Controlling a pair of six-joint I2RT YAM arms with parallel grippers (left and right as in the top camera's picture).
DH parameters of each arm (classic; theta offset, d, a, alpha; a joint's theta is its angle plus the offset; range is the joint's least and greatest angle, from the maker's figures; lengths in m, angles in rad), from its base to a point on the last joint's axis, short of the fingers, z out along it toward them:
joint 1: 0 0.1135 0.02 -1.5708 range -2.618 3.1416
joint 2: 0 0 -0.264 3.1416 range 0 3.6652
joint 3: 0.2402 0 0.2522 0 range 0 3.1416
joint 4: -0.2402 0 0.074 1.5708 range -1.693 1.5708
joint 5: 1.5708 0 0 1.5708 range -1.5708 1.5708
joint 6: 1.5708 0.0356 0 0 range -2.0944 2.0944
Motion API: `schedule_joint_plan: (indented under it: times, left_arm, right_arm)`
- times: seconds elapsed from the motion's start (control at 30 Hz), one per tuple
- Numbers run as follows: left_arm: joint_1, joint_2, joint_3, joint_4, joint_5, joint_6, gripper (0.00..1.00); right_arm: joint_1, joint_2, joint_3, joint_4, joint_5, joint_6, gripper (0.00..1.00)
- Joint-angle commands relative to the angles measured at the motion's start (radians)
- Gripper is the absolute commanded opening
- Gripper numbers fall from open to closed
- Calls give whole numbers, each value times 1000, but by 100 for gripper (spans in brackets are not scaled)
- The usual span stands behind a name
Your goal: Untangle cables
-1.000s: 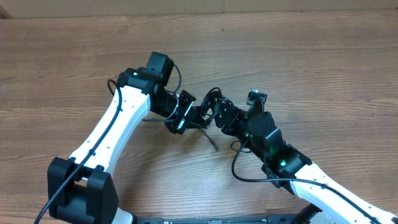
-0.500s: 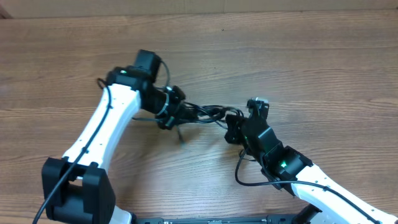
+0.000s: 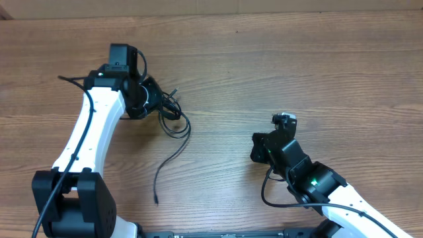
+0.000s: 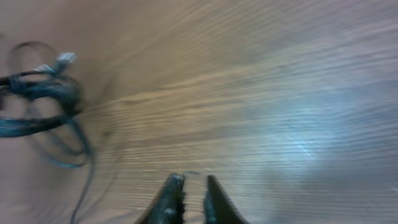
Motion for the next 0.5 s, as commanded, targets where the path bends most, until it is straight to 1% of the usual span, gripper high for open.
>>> schedule_joint_plan:
  times: [0.0,0.03,0.07,0.17,0.23,0.27,0.33,0.4,0.47]
  left_arm:
    - [-33,-9,7,-3,23,21,4]
    - [-37,-9,7,-7,74,-34,4]
    - [-40,-9,7,-8,134,-79,4]
    - [-49,-9,7,-12,319,-198,4]
    - [-55,-9,7,-22,418,-281,5]
    - [-58,-9,7,-26,444,-310,4]
    - [-70,-9,7,-50,480,-374,4]
    - [-83,-9,7,-79,475,-421,4]
    - [-101,-9,7,-93,453,-435,4]
  right_arm:
    - [-2,-19,-2,72,-148,5,29]
    - [-2,-16,-2,93,-195,5,38]
    - [-1,-11,-2,105,-229,5,44]
    - [-1,13,-2,121,-313,18,52]
    - [-1,33,-2,114,-336,76,55]
    - [-1,46,-2,112,-340,104,56]
    - [-1,76,-2,113,-338,154,63]
    - [-1,109,-2,128,-337,188,66]
    - [-1,144,-2,158,-352,225,67]
